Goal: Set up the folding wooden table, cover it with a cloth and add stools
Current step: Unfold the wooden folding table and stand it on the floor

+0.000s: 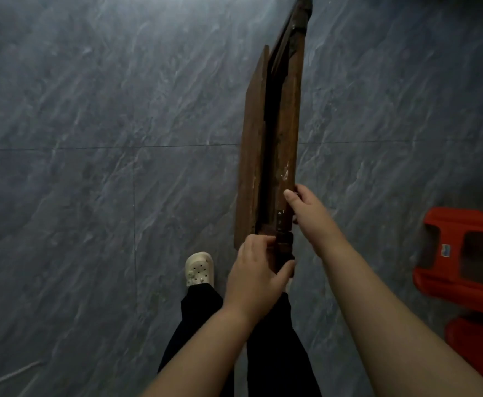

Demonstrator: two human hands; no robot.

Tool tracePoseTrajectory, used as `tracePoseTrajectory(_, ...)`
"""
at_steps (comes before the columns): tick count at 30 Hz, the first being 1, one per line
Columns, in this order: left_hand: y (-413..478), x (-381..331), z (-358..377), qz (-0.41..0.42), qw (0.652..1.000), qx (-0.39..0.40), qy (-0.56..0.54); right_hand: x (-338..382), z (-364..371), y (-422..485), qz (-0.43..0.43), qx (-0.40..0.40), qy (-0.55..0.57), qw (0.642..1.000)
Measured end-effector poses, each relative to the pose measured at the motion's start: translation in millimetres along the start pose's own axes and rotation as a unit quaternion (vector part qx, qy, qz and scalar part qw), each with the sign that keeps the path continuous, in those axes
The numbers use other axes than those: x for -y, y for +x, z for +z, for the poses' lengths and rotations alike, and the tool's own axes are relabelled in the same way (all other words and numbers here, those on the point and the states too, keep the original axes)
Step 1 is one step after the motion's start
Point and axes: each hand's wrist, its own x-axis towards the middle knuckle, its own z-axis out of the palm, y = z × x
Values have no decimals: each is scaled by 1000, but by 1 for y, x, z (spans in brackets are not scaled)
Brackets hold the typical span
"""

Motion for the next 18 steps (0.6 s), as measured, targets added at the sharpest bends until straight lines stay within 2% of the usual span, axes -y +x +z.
tracePoseTrajectory(3, 17, 23, -38, 101, 992, 61, 43, 0, -6, -1, -5, 2, 11, 1000)
tracePoseTrajectory(6, 56, 45, -64, 125, 983, 30, 129, -5, -3, 1, -15, 9, 38, 999)
tracePoseTrajectory(8, 89, 52, -71, 155, 963, 41, 218, -12, 1, 5, -23, 11, 60, 998)
tracePoseTrajectory(11, 136, 52, -67, 234, 913, 105, 316, -16, 4, 11, -27, 31, 93, 995)
tracePoseTrajectory(13, 163, 48, -56, 287, 857, 160, 396, -15, 2, 15, -23, 48, 107, 993)
tracePoseTrajectory(14, 174, 46, -50, 308, 815, 197, 450, -16, 0, 17, -19, 59, 112, 992)
tracePoseTrajectory(16, 193, 43, -39, 346, 709, 264, 555, -17, -4, 20, -9, 87, 120, 989)
tracePoseTrajectory(17, 201, 44, -34, 359, 666, 285, 588, -17, -7, 21, -5, 99, 121, 988)
tracePoseTrajectory(18, 209, 45, -31, 366, 640, 298, 606, -16, -10, 22, -3, 110, 122, 986)
